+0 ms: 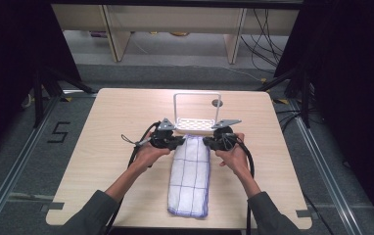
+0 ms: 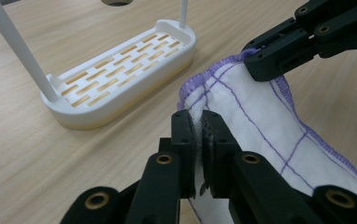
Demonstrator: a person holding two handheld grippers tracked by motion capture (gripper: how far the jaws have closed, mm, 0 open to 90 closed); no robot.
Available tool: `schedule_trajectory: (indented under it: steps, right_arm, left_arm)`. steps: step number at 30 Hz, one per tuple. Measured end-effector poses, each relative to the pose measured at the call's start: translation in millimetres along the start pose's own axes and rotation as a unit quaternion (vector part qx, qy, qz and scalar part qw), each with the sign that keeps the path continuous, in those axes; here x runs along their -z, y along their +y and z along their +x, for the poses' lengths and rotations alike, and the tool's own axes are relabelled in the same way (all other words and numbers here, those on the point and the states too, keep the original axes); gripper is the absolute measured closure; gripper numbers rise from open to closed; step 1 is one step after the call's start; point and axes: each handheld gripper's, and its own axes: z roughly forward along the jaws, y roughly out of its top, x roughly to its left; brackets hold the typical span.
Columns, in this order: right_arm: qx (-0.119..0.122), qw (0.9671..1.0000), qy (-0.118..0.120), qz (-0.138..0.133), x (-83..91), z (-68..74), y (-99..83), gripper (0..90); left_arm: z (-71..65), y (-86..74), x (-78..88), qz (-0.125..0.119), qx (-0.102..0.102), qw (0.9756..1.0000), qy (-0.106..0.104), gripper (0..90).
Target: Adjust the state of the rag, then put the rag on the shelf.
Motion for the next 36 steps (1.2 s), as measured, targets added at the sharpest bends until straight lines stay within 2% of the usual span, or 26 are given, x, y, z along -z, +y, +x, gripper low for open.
schedule_trajectory:
  steps: [1, 3, 4, 5, 6, 7, 9, 10, 11, 14, 15, 17, 19, 22, 23, 24, 25, 26, 27, 29, 32, 33, 34, 36]
  right_arm:
    - [0.004, 1.0000, 0.001, -0.001, 0.8, -0.7, 0.7, 84.4]
    - [0.007, 1.0000, 0.005, 0.005, 3.6, -0.7, 2.6, 84.4]
    - [0.004, 1.0000, 0.004, 0.005, 4.3, 0.1, 3.0, 84.4]
    - [0.008, 1.0000, 0.003, 0.000, 5.6, 1.0, 4.2, 84.5]
    - [0.006, 0.9999, 0.011, -0.001, 6.6, 1.5, 5.3, 84.5]
    - [0.007, 1.0000, 0.003, -0.004, 8.0, 2.2, 6.1, 84.5]
    - [0.003, 0.9999, 0.007, -0.012, 9.7, 3.8, 7.2, 84.5]
    - [0.010, 0.9999, 0.008, -0.009, 16.0, 4.5, 10.7, 84.5]
    - [0.011, 0.9997, 0.007, -0.018, 18.2, 5.8, 12.4, 84.5]
    - [0.015, 0.9994, 0.014, -0.028, 28.4, 10.0, 17.5, 84.6]
    - [0.011, 0.9994, 0.015, -0.028, 31.7, 12.9, 18.5, 84.6]
    - [0.021, 0.9989, 0.018, -0.038, 39.2, 16.9, 22.3, 84.7]
    - [0.028, 0.9986, 0.014, -0.043, 47.1, 21.8, 26.7, 84.7]
    - [0.027, 0.9981, 0.019, -0.053, 59.6, 27.7, 34.5, 84.8]
    - [0.037, 0.9975, 0.020, -0.057, 64.1, 28.0, 37.7, 84.8]
    - [0.033, 0.9976, 0.017, -0.059, 69.1, 30.0, 41.0, 84.8]
    - [0.041, 0.9972, 0.017, -0.060, 73.0, 30.3, 44.9, 84.8]
    - [0.041, 0.9971, 0.015, -0.063, 77.1, 31.4, 49.0, 84.9]
    - [0.043, 0.9968, 0.015, -0.065, 80.3, 31.6, 52.5, 84.9]
    - [0.054, 0.9957, 0.006, -0.075, 91.8, 32.4, 64.6, 84.9]
    - [0.064, 0.9937, -0.001, -0.092, 106.9, 33.9, 82.8, 85.0]
    - [0.065, 0.9931, -0.004, -0.098, 110.0, 33.7, 87.5, 85.0]
    - [0.077, 0.9915, -0.014, -0.104, 114.7, 31.0, 96.1, 85.0]
    - [0.068, 0.9918, -0.017, -0.107, 121.7, 28.3, 108.0, 85.0]
  left_arm:
    - [0.2, 0.8, 2.1, 0.005, -0.008, 1.0000, 0.001, 83.9]
    - [-2.0, 1.9, 2.9, -0.001, -0.005, 1.0000, 0.005, 84.0]
    - [-1.9, 3.3, 4.8, 0.006, -0.013, 0.9999, 0.005, 84.0]
    - [-2.7, 5.6, 7.3, 0.000, -0.013, 0.9999, 0.004, 84.1]
    - [-4.4, 6.8, 8.4, -0.008, -0.005, 1.0000, 0.003, 84.2]
    - [-4.8, 8.5, 11.0, -0.008, -0.009, 0.9999, 0.005, 84.2]
    - [-7.0, 11.4, 15.8, -0.014, -0.007, 0.9999, 0.005, 84.2]
    - [-7.9, 13.3, 18.6, -0.017, -0.010, 0.9998, 0.004, 84.2]
    - [-8.4, 15.0, 22.2, -0.012, -0.017, 0.9998, 0.006, 84.2]
    - [-13.2, 20.8, 31.9, -0.025, -0.015, 0.9996, 0.002, 84.2]
    - [-15.4, 23.1, 35.9, -0.026, -0.017, 0.9995, 0.004, 84.2]
    - [-19.3, 28.0, 44.9, -0.031, -0.026, 0.9992, 0.003, 84.2]
    - [-23.1, 32.2, 52.2, -0.037, -0.019, 0.9991, 0.002, 84.2]
    - [-28.0, 40.8, 63.6, -0.044, -0.028, 0.9986, 0.002, 84.3]
    - [-28.9, 44.7, 67.4, -0.044, -0.031, 0.9985, 0.005, 84.4]
    - [-29.9, 49.0, 71.4, -0.045, -0.025, 0.9986, 0.005, 84.3]
    - [-30.5, 53.7, 74.7, -0.049, -0.023, 0.9985, -0.002, 84.4]
    - [-31.6, 57.5, 77.3, -0.051, -0.026, 0.9983, -0.002, 84.4]
    - [-34.6, 66.3, 83.5, -0.050, -0.043, 0.9977, 0.010, 84.4]
    - [-37.1, 78.5, 91.5, -0.053, -0.063, 0.9965, 0.016, 84.3]
    - [-38.3, 99.1, 101.6, -0.065, -0.060, 0.9961, 0.010, 84.5]
    - [-38.0, 109.0, 105.0, -0.064, -0.067, 0.9956, 0.016, 84.5]
    - [-37.2, 116.7, 107.3, -0.066, -0.071, 0.9950, 0.023, 84.5]
    - [-33.5, 131.4, 110.4, -0.077, -0.071, 0.9941, 0.029, 84.5]
